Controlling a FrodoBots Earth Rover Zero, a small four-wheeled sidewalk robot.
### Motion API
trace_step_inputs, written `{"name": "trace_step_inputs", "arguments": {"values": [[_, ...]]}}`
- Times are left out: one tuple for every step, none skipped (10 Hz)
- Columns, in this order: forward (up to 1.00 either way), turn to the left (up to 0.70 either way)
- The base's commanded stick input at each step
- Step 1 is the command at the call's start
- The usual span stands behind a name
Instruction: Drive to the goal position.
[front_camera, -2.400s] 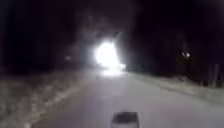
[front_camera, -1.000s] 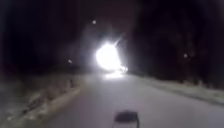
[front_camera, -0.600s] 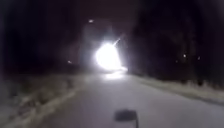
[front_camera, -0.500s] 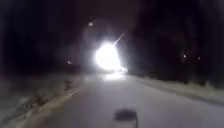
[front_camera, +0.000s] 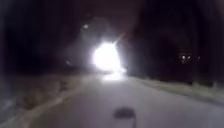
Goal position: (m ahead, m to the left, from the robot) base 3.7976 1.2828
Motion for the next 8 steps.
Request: {"name": "trace_step_inputs", "arguments": {"values": [[1.00, 0.05], [1.00, 0.05], [1.00, 0.05], [1.00, 0.05], [1.00, 0.05], [1.00, 0.05], [1.00, 0.05], [1.00, 0.05]]}}
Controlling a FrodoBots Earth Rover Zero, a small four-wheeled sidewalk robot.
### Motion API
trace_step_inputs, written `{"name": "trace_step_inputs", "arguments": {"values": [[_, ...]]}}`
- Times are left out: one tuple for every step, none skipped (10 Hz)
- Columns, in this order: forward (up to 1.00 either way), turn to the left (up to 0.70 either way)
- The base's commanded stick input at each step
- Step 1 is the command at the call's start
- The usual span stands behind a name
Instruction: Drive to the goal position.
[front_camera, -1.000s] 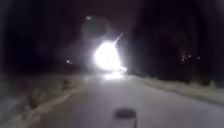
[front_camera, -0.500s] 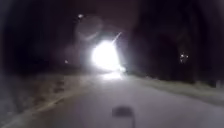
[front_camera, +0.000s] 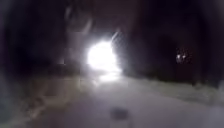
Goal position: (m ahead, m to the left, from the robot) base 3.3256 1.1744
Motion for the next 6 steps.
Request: {"name": "trace_step_inputs", "arguments": {"values": [[1.00, 0.05], [1.00, 0.05], [1.00, 0.05], [1.00, 0.05], [1.00, 0.05], [1.00, 0.05]]}}
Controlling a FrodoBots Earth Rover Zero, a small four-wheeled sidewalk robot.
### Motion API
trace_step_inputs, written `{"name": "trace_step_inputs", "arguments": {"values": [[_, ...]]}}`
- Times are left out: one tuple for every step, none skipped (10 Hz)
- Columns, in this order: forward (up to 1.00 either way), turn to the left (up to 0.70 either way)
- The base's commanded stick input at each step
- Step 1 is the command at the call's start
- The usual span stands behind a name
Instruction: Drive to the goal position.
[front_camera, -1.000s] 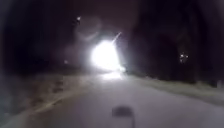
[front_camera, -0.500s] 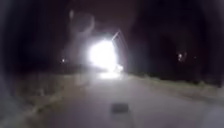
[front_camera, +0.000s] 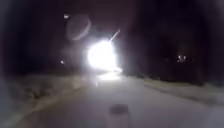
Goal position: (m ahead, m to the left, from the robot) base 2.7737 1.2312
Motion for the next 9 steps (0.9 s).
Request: {"name": "trace_step_inputs", "arguments": {"values": [[1.00, 0.05], [1.00, 0.05], [1.00, 0.05], [1.00, 0.05], [1.00, 0.05], [1.00, 0.05], [1.00, 0.05], [1.00, 0.05], [1.00, 0.05]]}}
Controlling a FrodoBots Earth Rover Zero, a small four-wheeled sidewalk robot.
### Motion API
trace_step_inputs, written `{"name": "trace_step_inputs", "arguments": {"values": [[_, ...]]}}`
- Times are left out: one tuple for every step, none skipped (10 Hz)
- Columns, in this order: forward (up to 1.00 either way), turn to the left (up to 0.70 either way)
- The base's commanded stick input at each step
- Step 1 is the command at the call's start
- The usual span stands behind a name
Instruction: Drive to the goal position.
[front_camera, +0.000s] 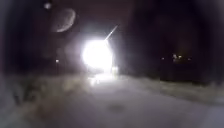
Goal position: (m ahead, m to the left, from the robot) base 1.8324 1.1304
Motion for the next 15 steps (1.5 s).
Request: {"name": "trace_step_inputs", "arguments": {"values": [[1.00, 0.05], [1.00, 0.05], [1.00, 0.05], [1.00, 0.05], [1.00, 0.05], [1.00, 0.05], [1.00, 0.05], [1.00, 0.05], [1.00, 0.05], [1.00, 0.05], [1.00, 0.05], [1.00, 0.05], [1.00, 0.05], [1.00, 0.05], [1.00, 0.05]]}}
